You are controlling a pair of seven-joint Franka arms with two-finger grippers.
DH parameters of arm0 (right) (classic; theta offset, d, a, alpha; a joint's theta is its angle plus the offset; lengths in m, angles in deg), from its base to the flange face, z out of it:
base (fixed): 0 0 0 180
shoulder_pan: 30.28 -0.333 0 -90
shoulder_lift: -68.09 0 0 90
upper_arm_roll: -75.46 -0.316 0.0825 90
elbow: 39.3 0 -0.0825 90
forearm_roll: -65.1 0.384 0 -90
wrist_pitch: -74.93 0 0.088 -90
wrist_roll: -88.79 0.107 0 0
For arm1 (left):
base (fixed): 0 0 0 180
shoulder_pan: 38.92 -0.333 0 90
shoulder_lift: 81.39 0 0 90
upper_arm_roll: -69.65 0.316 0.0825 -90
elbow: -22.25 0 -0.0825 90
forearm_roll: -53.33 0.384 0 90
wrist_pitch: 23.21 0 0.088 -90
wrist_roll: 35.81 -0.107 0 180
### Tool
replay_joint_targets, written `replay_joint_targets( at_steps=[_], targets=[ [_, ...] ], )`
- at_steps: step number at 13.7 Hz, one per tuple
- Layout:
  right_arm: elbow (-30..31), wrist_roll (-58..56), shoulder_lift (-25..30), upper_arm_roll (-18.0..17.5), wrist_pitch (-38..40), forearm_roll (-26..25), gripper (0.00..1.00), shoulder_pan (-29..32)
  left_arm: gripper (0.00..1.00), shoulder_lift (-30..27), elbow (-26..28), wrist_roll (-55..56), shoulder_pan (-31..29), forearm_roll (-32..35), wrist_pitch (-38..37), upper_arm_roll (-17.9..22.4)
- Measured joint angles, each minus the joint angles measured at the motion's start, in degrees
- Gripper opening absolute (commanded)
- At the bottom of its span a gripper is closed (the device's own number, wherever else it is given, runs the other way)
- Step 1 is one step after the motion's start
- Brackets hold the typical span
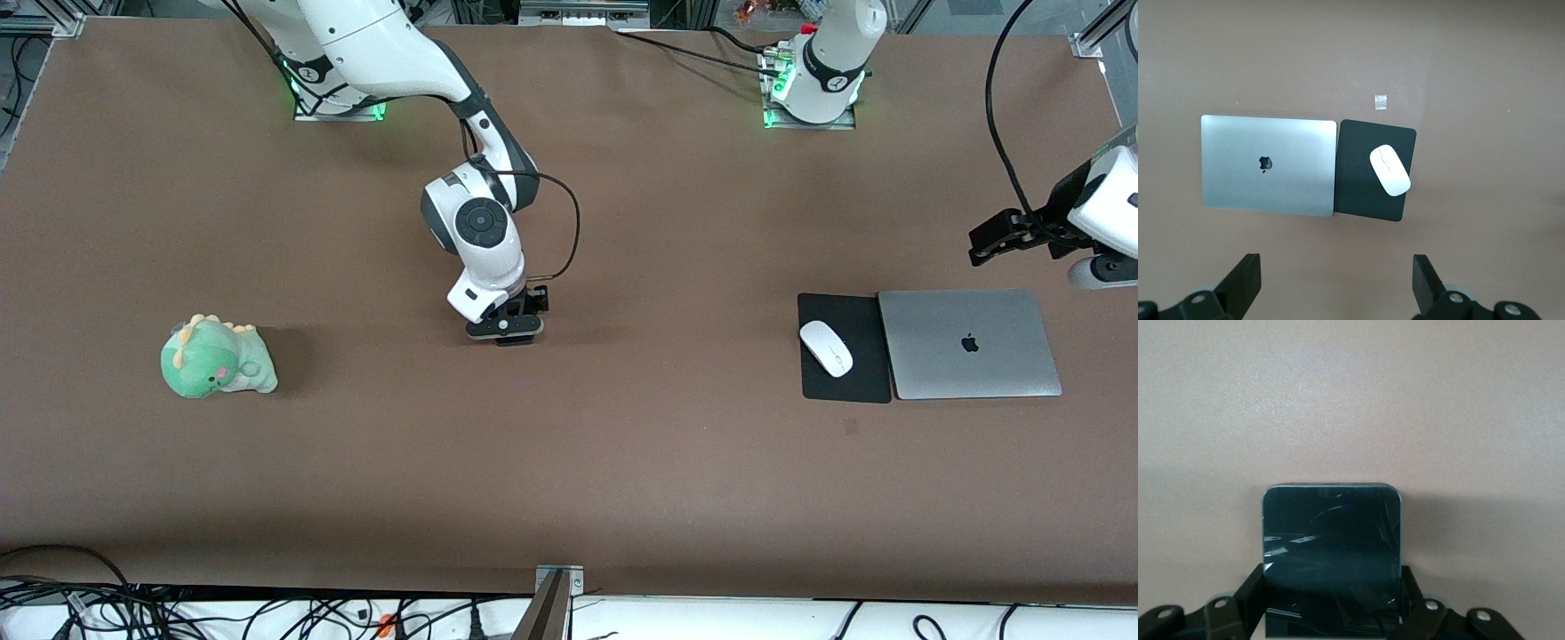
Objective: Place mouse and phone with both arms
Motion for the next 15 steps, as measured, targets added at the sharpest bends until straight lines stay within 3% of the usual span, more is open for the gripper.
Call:
replay_joint_targets(
  at_steps=[15],
  targets=[
    [0.0,0.0,0.0,0.3,0.1,0.0,0.00,0.1,1.00,0.3,-0.8,-0.1,-0.1,-1.9,-1.9,0.1]
  ],
)
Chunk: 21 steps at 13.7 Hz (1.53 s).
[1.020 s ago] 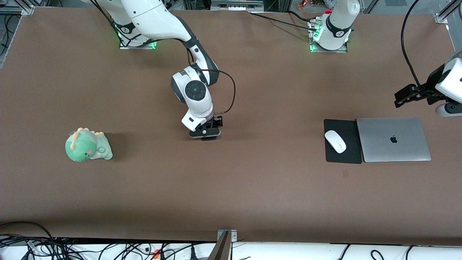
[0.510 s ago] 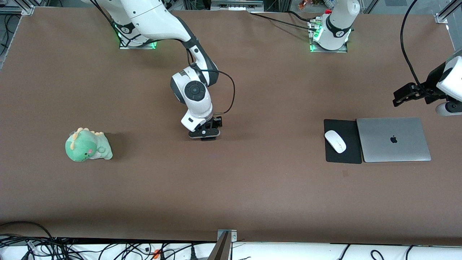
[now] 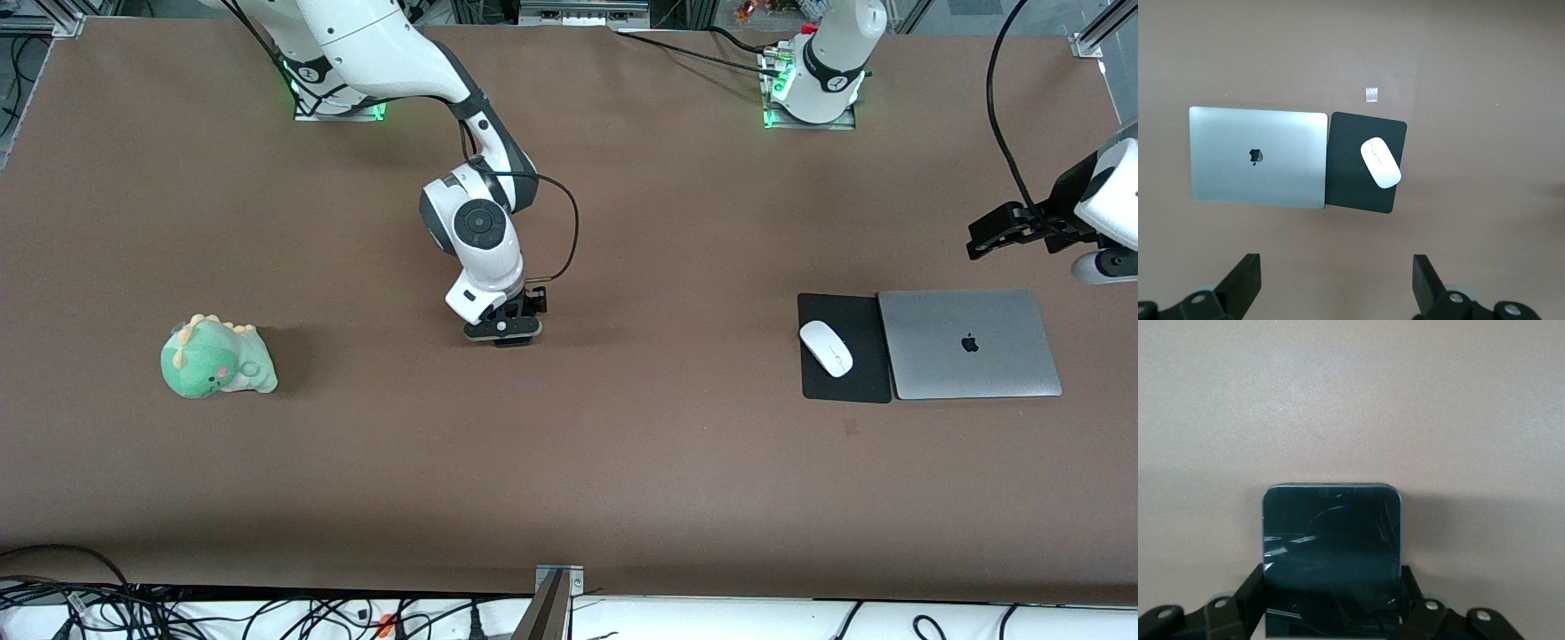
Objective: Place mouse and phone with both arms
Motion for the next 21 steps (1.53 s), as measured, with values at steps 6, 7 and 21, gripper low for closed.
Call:
replay_joint_targets(
  at_steps=[6,7,21],
  targets=[
    [-3.5,-2.9,0.0,0.7,6.4,0.0,0.00,1.6,1.00,0.0,0.0,0.0,0.0,0.0,-0.6,0.0],
    [-4.6,-4.8,0.0,0.8,8.3,0.0,0.00,2.8,1.00,0.0,0.0,-0.1,0.0,0.0,-0.6,0.0],
    [-2.1,-31.9,4.0,1.4,13.5,2.6,0.00,25.8,1.00,0.2,0.0,-0.1,0.0,0.0,-0.7,-0.1]
  ],
)
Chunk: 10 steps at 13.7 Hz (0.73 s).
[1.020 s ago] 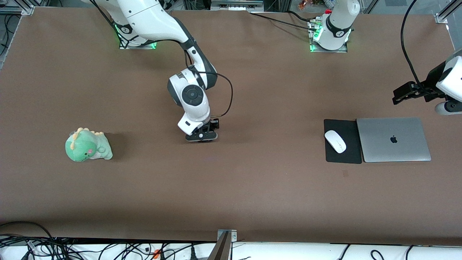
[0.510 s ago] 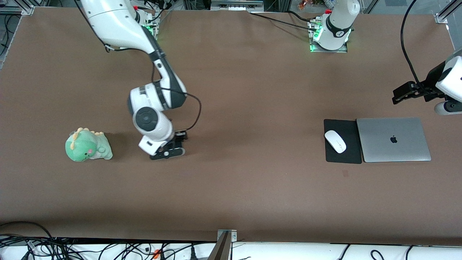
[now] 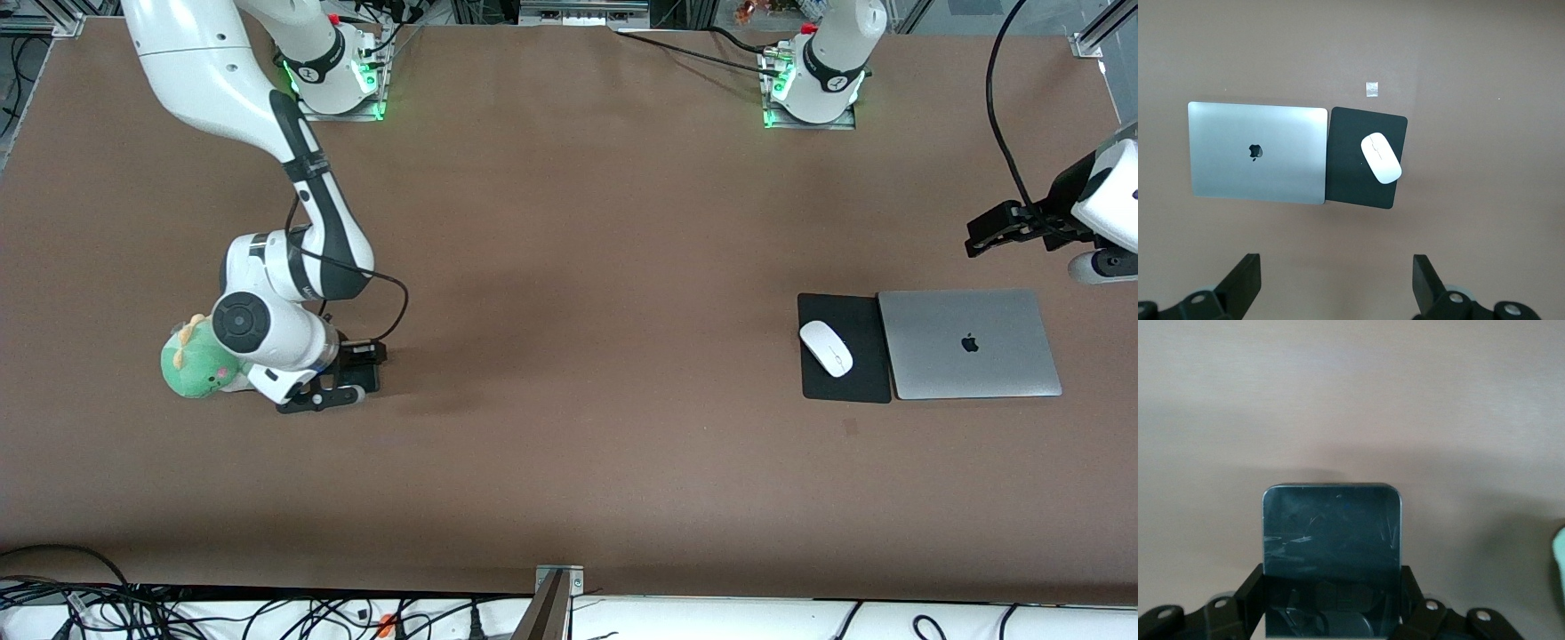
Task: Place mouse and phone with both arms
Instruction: 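Carry the phone with the right gripper toward the green plush toy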
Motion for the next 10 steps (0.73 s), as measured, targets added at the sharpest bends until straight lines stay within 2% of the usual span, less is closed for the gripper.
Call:
replay_joint_targets(
  at_steps=[3,6,7,8,9,10],
  targets=[
    [5.6,-0.6,0.7,0.2,-7.9,0.0,0.00,1.5,1.00,0.1,0.0,0.0,0.0,0.0,0.0,0.0],
    [8.1,-2.0,1.5,0.5,-9.9,0.0,0.00,1.9,1.00,0.1,0.0,0.0,0.0,0.0,0.0,0.0],
    [8.4,-2.9,1.6,0.5,-10.3,0.0,0.06,2.3,1.00,0.1,0.0,0.0,0.0,0.0,0.0,0.0],
    [8.6,-3.9,1.6,0.5,-10.8,0.0,0.77,2.7,1.00,0.1,0.0,0.0,0.0,0.0,0.0,0.0],
    [8.8,-4.5,1.6,0.6,-11.0,0.0,1.00,3.2,1.00,0.1,0.0,0.0,0.0,0.0,0.0,0.0],
    [9.0,-4.9,1.6,0.6,-11.1,0.0,1.00,3.6,1.00,0.1,0.0,0.0,0.0,0.0,0.0,0.0]
  ],
)
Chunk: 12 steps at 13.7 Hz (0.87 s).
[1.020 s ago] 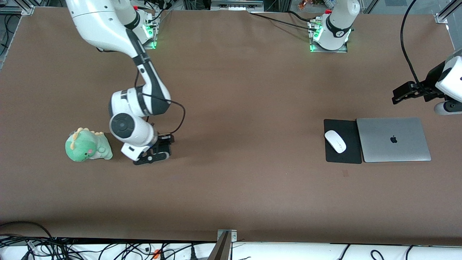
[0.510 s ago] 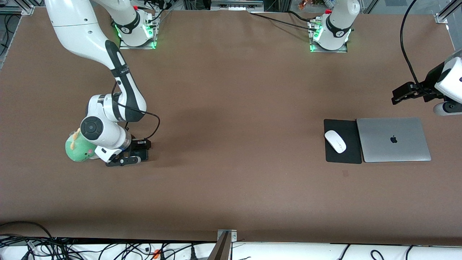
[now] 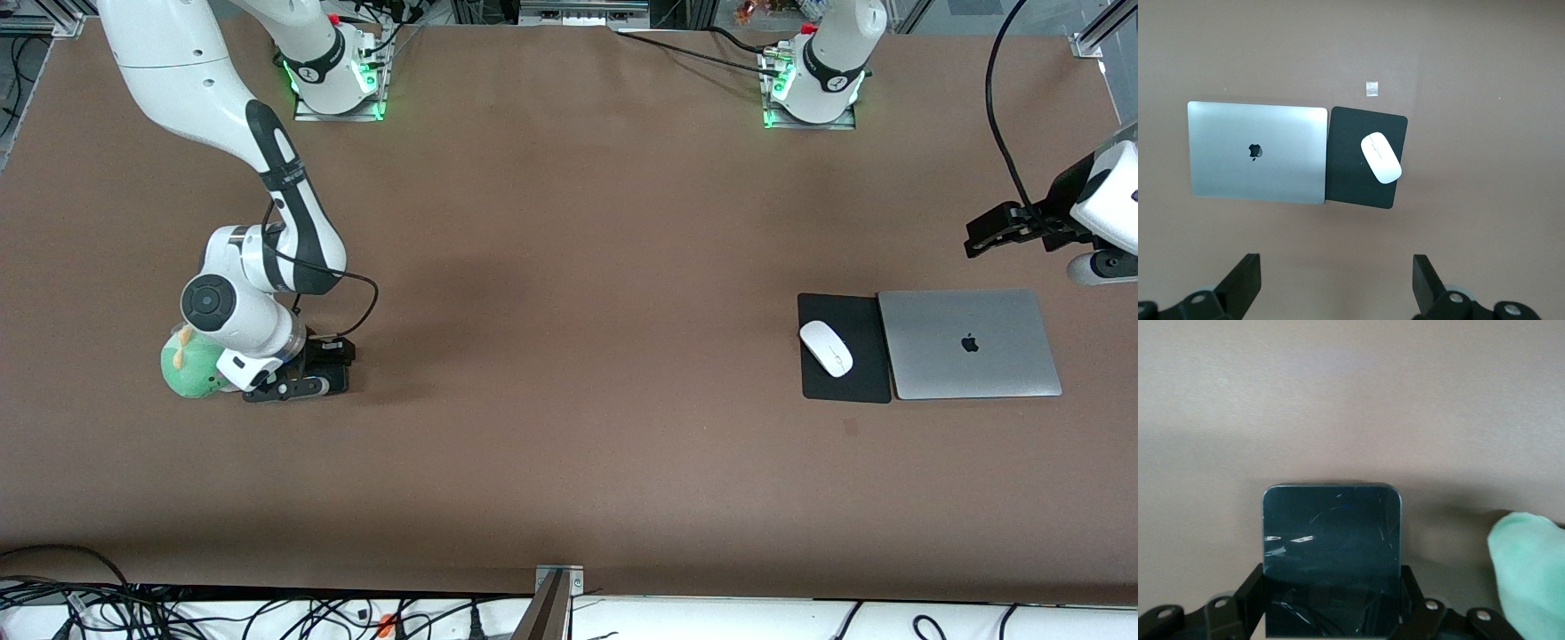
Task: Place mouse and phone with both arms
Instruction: 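Carry the phone with the right gripper toward the green plush toy, then lower the phone beside the plush toy and open the right gripper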
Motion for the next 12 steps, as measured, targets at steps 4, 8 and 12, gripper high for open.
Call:
replay_joint_targets(
  at_steps=[4,8,12],
  targets=[
    [-0.2,-0.4,0.9,0.0,0.1,0.0,1.00,0.3,1.00,0.0,0.0,0.0,0.0,0.0,0.0,0.0],
    [-5.4,-0.4,2.2,0.1,8.3,0.0,1.00,0.5,1.00,0.0,0.0,0.0,0.0,0.0,0.0,0.0],
    [-12.1,-0.4,5.1,0.4,18.7,2.1,1.00,2.1,1.00,0.0,0.0,0.0,0.0,0.0,0.0,0.0]
  ],
)
